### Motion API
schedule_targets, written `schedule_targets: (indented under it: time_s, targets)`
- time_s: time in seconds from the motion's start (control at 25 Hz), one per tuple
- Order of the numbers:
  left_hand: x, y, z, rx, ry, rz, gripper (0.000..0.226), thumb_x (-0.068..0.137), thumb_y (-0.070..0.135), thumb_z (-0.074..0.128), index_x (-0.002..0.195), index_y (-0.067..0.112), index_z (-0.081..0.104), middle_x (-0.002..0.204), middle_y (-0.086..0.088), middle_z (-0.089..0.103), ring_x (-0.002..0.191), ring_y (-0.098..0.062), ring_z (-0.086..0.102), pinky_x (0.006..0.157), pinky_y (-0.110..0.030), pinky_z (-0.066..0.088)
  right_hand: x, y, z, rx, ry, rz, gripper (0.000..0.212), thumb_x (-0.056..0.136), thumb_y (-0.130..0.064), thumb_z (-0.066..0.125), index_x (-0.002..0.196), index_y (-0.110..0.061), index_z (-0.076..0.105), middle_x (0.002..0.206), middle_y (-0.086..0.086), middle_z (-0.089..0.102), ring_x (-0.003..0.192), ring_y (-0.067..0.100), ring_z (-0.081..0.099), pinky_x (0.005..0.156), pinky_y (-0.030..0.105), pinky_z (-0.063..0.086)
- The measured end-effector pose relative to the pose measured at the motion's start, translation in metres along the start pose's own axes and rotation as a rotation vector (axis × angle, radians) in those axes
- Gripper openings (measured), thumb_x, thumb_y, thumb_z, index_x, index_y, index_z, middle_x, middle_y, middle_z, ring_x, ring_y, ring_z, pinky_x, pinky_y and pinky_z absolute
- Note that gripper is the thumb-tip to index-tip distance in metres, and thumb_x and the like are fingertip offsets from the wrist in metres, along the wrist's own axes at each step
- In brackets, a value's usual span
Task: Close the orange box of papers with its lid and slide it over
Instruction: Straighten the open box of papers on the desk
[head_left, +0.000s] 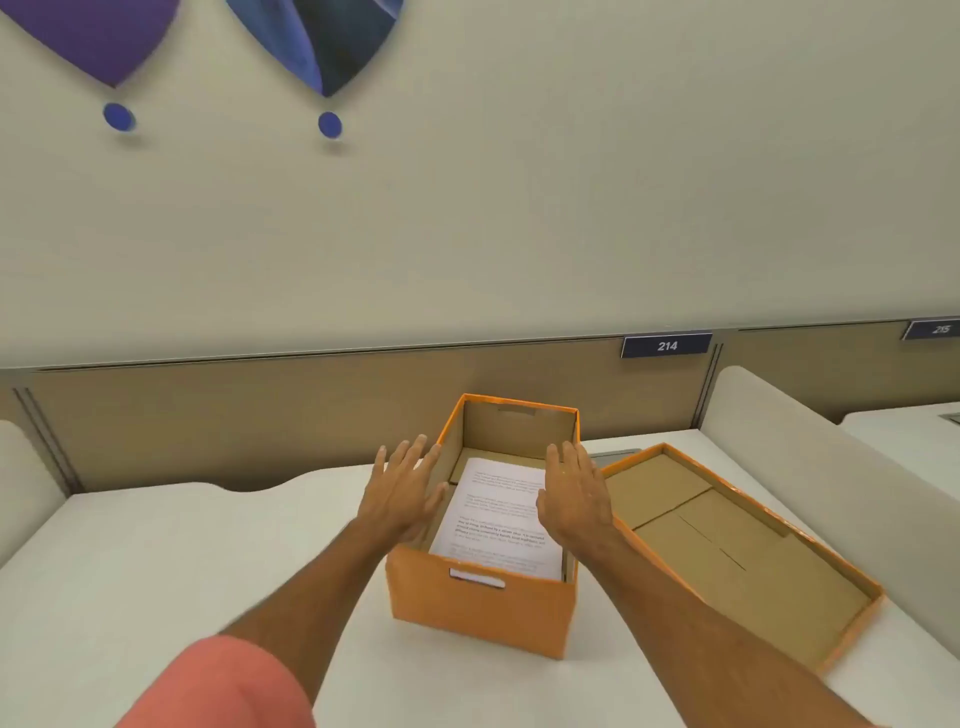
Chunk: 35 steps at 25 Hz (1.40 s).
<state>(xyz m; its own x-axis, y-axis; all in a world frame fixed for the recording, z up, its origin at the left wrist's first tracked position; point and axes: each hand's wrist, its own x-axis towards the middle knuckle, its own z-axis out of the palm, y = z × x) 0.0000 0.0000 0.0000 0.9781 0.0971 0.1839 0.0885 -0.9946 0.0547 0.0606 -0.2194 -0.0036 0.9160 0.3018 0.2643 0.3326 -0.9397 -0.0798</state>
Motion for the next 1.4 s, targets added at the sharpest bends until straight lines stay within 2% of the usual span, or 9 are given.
schedule_targets:
  time_s: [0.12, 0.36, 0.56, 0.72, 0.88, 1.04, 1.2, 1.32, 1.4]
  targets:
    - [0.032, -0.01, 0.02, -0.036, -0.059, -0.019, 0.059, 0.101, 0.039, 0.031, 0.154, 0.019, 0.015, 0.163, -0.006, 0.01, 0.15, -0.026, 0.012, 0.121, -0.046, 0.009, 0.028, 0.012, 0.026, 0.073, -0.028, 0.084, 0.063, 0.092, -0.012, 0.052, 0.149, -0.008, 0.023, 0.157, 0.014, 0.026, 0.147, 0.029, 0.021, 0.12, 0.039, 0.025]
    - [0.084, -0.024, 0.064, -0.117, -0.147, -0.052, 0.061, 0.102, 0.032, 0.035, 0.154, 0.014, 0.009, 0.164, -0.008, 0.004, 0.151, -0.027, 0.007, 0.122, -0.043, 0.011, 0.063, 0.032, 0.07, 0.147, -0.18, 0.191, 0.079, 0.092, -0.002, 0.053, 0.153, -0.004, 0.002, 0.163, 0.018, 0.0, 0.151, 0.031, 0.001, 0.123, 0.039, 0.015]
    - [0.1, -0.02, 0.089, -0.261, -0.197, -0.07, 0.064, 0.099, 0.003, 0.031, 0.154, 0.011, -0.001, 0.164, -0.008, -0.007, 0.151, -0.027, 0.003, 0.123, -0.039, 0.016, 0.065, 0.036, 0.086, 0.225, -0.243, 0.237, 0.086, 0.092, -0.005, 0.057, 0.152, -0.003, -0.004, 0.163, 0.013, -0.007, 0.151, 0.029, 0.007, 0.114, 0.037, 0.035]
    - [0.095, -0.019, 0.087, -0.341, -0.156, -0.093, 0.075, 0.09, -0.015, 0.029, 0.154, 0.009, -0.002, 0.163, -0.006, -0.011, 0.145, -0.028, 0.028, 0.112, -0.038, 0.038, 0.063, 0.032, 0.083, 0.259, -0.267, 0.232, 0.089, 0.091, -0.012, 0.061, 0.152, -0.005, -0.004, 0.163, 0.012, -0.008, 0.147, 0.03, 0.025, 0.104, 0.038, 0.046]
    - [0.069, -0.015, 0.074, -0.375, -0.15, -0.147, 0.071, 0.094, -0.01, 0.03, 0.153, 0.008, -0.004, 0.163, -0.008, -0.01, 0.144, -0.03, 0.03, 0.114, -0.039, 0.036, 0.052, 0.025, 0.072, 0.237, -0.286, 0.183, 0.09, 0.09, -0.006, 0.06, 0.152, -0.003, -0.005, 0.163, 0.014, -0.008, 0.148, 0.032, 0.021, 0.108, 0.039, 0.044]
    - [0.023, -0.016, 0.06, -0.542, -0.131, -0.296, 0.058, 0.101, 0.004, 0.016, 0.154, 0.015, -0.003, 0.164, -0.002, 0.002, 0.147, -0.028, 0.024, 0.116, -0.042, 0.029, 0.027, 0.01, 0.052, 0.249, -0.317, 0.117, 0.089, 0.092, -0.012, 0.059, 0.152, -0.003, -0.006, 0.163, 0.014, -0.008, 0.149, 0.03, 0.016, 0.112, 0.04, 0.038]
    - [-0.041, -0.018, 0.043, -0.736, -0.061, -0.355, 0.053, 0.104, 0.015, 0.024, 0.155, 0.019, 0.009, 0.164, 0.002, 0.009, 0.148, -0.028, 0.021, 0.116, -0.043, 0.026, -0.012, -0.007, 0.033, 0.251, -0.303, 0.024, 0.076, 0.096, -0.006, 0.049, 0.152, -0.003, -0.002, 0.164, 0.01, -0.006, 0.146, 0.028, 0.026, 0.106, 0.04, 0.04]
    - [-0.084, -0.015, 0.038, -0.704, -0.055, -0.431, 0.052, 0.105, 0.024, 0.017, 0.155, 0.021, 0.005, 0.163, 0.001, 0.012, 0.146, -0.03, 0.026, 0.116, -0.043, 0.024, -0.048, -0.013, 0.024, 0.258, -0.289, 0.007, 0.068, 0.095, 0.004, 0.036, 0.153, -0.004, 0.001, 0.164, 0.008, -0.004, 0.139, 0.034, 0.037, 0.104, 0.044, 0.04]
    - [-0.105, -0.012, 0.035, -0.682, -0.065, -0.469, 0.053, 0.105, 0.026, 0.02, 0.155, 0.019, 0.004, 0.163, -0.001, 0.015, 0.144, -0.034, 0.029, 0.116, -0.047, 0.025, -0.069, -0.016, 0.02, 0.247, -0.294, 0.009, 0.069, 0.091, 0.01, 0.03, 0.153, -0.004, 0.003, 0.164, 0.008, -0.002, 0.14, 0.035, 0.035, 0.106, 0.045, 0.037]
